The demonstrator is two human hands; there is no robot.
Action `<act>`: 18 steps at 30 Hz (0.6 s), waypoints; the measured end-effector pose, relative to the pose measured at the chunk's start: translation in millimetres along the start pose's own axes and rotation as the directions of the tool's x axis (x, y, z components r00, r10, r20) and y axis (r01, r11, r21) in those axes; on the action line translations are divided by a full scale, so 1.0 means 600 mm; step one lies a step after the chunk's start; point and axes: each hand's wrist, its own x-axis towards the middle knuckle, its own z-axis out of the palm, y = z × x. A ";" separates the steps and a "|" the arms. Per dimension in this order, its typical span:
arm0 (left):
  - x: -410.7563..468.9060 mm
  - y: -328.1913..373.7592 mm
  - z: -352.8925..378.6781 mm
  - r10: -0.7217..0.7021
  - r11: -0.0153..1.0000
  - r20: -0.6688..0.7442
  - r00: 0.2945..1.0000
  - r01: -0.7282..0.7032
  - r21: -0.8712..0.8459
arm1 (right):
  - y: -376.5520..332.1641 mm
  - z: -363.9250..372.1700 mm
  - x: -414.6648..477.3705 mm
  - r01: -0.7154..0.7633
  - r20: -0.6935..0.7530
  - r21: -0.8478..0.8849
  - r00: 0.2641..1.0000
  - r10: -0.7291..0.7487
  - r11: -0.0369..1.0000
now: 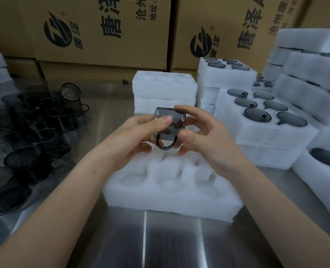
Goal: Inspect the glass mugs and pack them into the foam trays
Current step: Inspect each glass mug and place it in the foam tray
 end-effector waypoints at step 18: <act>-0.003 -0.003 0.007 0.119 0.990 0.117 0.986 -0.126 0.058 | 0.010 0.000 0.001 -0.017 -0.033 -0.085 0.999 0.014 0.996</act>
